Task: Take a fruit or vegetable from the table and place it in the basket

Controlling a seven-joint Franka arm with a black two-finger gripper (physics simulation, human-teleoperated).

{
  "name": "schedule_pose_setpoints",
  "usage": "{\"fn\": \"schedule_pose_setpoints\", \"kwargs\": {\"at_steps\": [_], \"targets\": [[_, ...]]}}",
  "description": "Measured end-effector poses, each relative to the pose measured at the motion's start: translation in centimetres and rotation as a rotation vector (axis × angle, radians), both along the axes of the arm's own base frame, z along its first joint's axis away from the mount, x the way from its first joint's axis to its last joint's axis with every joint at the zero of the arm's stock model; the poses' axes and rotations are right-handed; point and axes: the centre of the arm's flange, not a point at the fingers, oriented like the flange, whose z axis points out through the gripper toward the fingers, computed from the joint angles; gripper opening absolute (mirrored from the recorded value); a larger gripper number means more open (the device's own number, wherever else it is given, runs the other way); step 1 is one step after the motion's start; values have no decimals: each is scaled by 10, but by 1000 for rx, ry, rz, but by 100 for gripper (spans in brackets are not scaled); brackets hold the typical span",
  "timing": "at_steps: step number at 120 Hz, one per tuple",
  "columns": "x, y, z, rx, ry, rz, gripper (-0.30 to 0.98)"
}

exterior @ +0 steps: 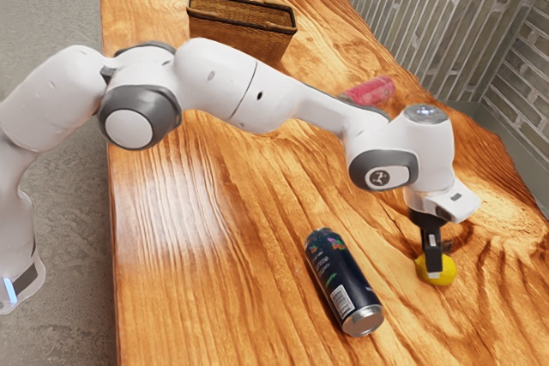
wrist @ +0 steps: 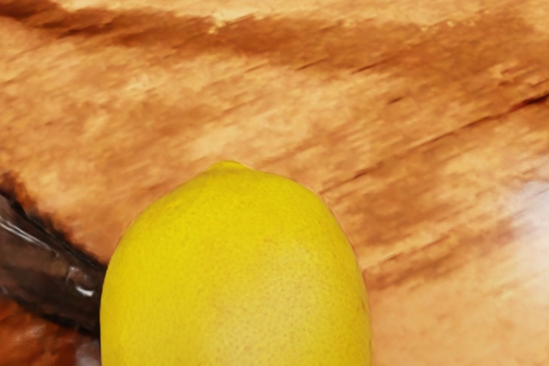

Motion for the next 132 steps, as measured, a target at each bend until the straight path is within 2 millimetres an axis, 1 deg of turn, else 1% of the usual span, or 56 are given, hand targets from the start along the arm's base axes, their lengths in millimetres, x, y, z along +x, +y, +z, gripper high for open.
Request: {"fn": "schedule_pose_setpoints", "kwargs": {"at_steps": [6, 18, 32, 54, 64, 69, 79, 92, 96, 100, 110, 116, 126, 132], "targets": [[2, 0, -5, -3, -8, 3, 66], [5, -1, -9, -10, -26, 6, 66], [10, 3, -16, -14, -41, 15, 66], [13, 6, -20, -19, -59, 22, 66], [15, 6, -26, -19, -62, 24, 66], [15, 6, -28, -19, -64, 25, 63], [16, 6, -30, -19, -67, 25, 50], [16, 6, -31, -16, -68, 29, 41], [17, 7, -23, -12, -69, 31, 38], [19, 12, -14, -1, -62, 37, 38], [21, 32, -7, 27, -6, 60, 39], [21, 49, 3, 52, 28, 80, 36], [15, 85, 41, 85, 63, 126, 38], [9, 111, 62, 98, 86, 157, 37]]}}
